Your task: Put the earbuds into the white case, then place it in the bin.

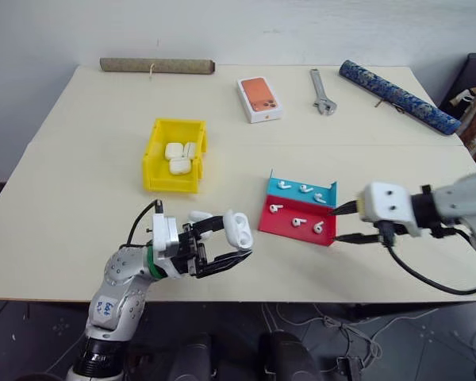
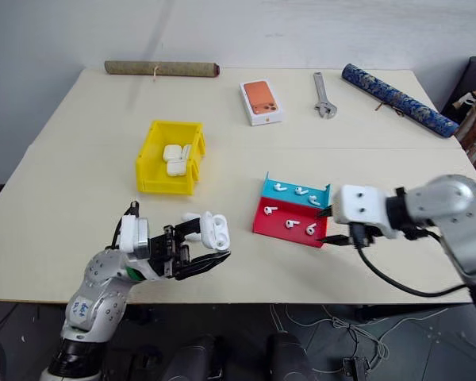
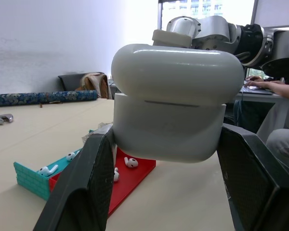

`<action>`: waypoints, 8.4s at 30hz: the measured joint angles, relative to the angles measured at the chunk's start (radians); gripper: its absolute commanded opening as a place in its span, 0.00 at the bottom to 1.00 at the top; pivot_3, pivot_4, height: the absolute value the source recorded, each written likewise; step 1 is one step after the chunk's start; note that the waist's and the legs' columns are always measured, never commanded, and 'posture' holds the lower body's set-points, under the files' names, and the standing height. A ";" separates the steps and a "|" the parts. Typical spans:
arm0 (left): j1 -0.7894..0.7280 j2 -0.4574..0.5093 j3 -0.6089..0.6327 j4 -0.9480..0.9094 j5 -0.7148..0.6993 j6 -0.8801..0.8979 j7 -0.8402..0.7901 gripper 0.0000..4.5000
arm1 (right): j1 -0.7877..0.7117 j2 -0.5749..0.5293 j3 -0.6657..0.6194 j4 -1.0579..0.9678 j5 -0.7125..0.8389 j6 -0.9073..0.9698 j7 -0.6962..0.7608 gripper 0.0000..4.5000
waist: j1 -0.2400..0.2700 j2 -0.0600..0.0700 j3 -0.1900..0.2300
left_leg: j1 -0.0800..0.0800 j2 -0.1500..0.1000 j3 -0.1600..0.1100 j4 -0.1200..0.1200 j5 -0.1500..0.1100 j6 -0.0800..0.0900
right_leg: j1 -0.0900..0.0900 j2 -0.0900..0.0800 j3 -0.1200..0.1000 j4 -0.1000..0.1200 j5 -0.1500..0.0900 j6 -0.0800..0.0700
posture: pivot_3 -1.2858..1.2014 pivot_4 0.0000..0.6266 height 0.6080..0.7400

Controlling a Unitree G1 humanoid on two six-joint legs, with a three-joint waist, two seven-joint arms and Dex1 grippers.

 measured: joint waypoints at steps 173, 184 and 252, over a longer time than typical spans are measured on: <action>-0.220 -0.012 -0.016 0.085 -0.156 0.259 -0.131 0.61 | 0.119 0.654 -0.130 -0.026 0.433 -0.278 -0.081 0.10 | 0.001 0.003 0.003 | -0.011 0.000 -0.009 0.001 -0.001 -0.001 | -0.004 0.000 -0.011 -0.004 0.001 0.002 | 0.52 0.24 1.00; -0.209 -0.026 -0.021 0.085 -0.138 0.237 -0.141 0.61 | 0.119 0.635 -0.152 -0.021 0.448 -0.244 -0.085 0.70 | 0.001 0.003 0.003 | -0.011 0.000 -0.009 0.001 -0.001 -0.001 | -0.004 0.000 -0.011 -0.004 0.001 0.002 | 0.52 0.24 1.00; -0.054 0.068 0.036 -0.015 -0.135 0.158 -0.029 0.61 | -0.664 0.450 0.269 1.186 -0.421 -0.305 -0.064 0.57 | -0.005 0.010 0.003 | -0.025 0.001 -0.005 0.012 0.001 0.000 | -0.017 0.000 -0.010 0.005 0.003 0.001 | 0.52 0.24 1.00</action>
